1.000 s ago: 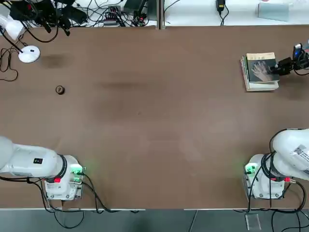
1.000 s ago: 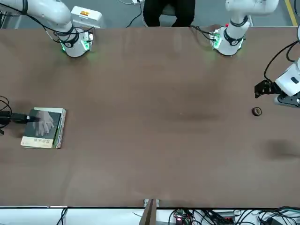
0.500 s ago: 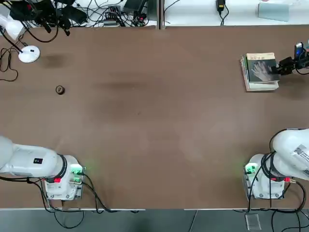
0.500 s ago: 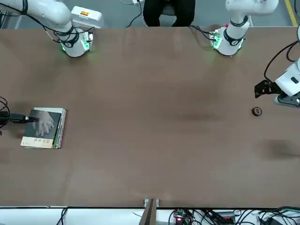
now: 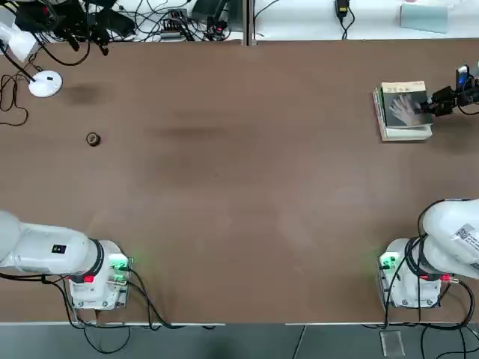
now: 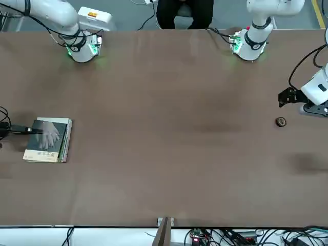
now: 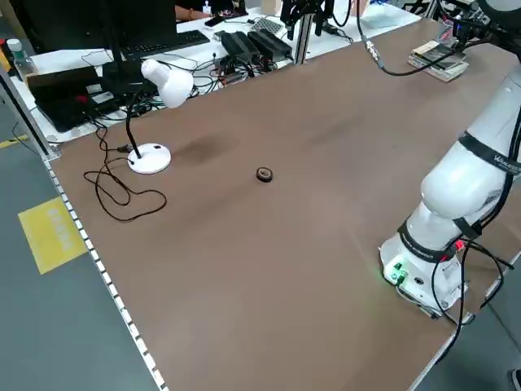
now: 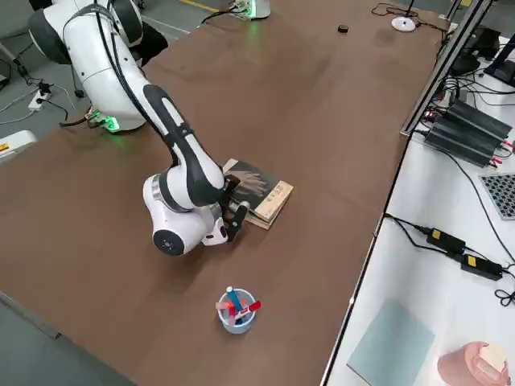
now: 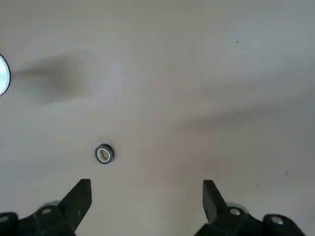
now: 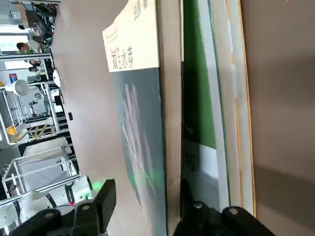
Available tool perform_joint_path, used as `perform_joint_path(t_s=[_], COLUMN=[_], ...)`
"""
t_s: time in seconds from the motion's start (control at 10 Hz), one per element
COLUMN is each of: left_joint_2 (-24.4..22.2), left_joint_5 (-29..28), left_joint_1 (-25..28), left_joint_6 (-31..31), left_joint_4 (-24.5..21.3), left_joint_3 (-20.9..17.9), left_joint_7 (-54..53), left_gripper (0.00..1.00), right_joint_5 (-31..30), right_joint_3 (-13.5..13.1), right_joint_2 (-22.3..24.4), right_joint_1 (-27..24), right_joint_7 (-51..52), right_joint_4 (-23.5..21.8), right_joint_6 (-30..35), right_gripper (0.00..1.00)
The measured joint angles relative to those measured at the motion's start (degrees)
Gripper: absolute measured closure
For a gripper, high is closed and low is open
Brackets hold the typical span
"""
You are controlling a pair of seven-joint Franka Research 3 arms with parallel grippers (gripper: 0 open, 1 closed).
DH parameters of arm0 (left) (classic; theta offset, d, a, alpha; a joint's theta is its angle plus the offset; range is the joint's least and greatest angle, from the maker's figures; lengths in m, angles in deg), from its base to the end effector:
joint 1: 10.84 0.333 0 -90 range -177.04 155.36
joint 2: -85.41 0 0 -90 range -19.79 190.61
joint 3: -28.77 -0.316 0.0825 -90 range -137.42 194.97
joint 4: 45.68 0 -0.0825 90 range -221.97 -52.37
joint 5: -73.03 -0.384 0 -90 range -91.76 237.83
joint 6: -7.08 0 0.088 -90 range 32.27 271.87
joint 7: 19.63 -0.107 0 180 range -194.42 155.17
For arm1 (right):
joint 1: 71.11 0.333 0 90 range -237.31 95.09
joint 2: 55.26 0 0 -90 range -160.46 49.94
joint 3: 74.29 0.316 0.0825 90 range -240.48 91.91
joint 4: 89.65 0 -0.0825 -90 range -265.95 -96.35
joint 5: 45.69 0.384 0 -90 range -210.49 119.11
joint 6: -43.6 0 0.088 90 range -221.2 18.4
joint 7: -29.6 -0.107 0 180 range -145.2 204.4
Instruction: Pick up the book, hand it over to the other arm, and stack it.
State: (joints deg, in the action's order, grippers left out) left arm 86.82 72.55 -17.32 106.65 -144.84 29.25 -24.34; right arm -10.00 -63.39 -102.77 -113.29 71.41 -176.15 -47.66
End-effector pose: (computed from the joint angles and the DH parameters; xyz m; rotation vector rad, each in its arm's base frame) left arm 0.5649 -0.0681 0.5490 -3.1166 0.3208 0.0271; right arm 0.5655 -0.2893 0.1700 -2.1156 0.0950 0.1490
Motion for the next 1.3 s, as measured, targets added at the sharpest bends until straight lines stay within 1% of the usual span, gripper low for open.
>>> perform_joint_path(t_s=[0.6, 1.3], left_joint_2=[0.00, 0.00], left_joint_5=[0.00, 0.00], left_joint_1=[0.01, 0.02], left_joint_6=[0.00, 0.00], left_joint_4=[0.00, 0.00], left_joint_3=[-0.02, -0.04], left_joint_7=[0.00, 0.00], left_gripper=[0.00, 0.00], right_joint_5=[-0.39, -2.76], right_joint_3=[0.04, -0.07], right_joint_2=[0.00, 0.00], right_joint_1=[0.03, -0.06], right_joint_7=[-0.72, -0.81], right_joint_4=[1.03, 2.74], right_joint_6=[-0.10, -0.19], right_gripper=[0.42, 0.43])
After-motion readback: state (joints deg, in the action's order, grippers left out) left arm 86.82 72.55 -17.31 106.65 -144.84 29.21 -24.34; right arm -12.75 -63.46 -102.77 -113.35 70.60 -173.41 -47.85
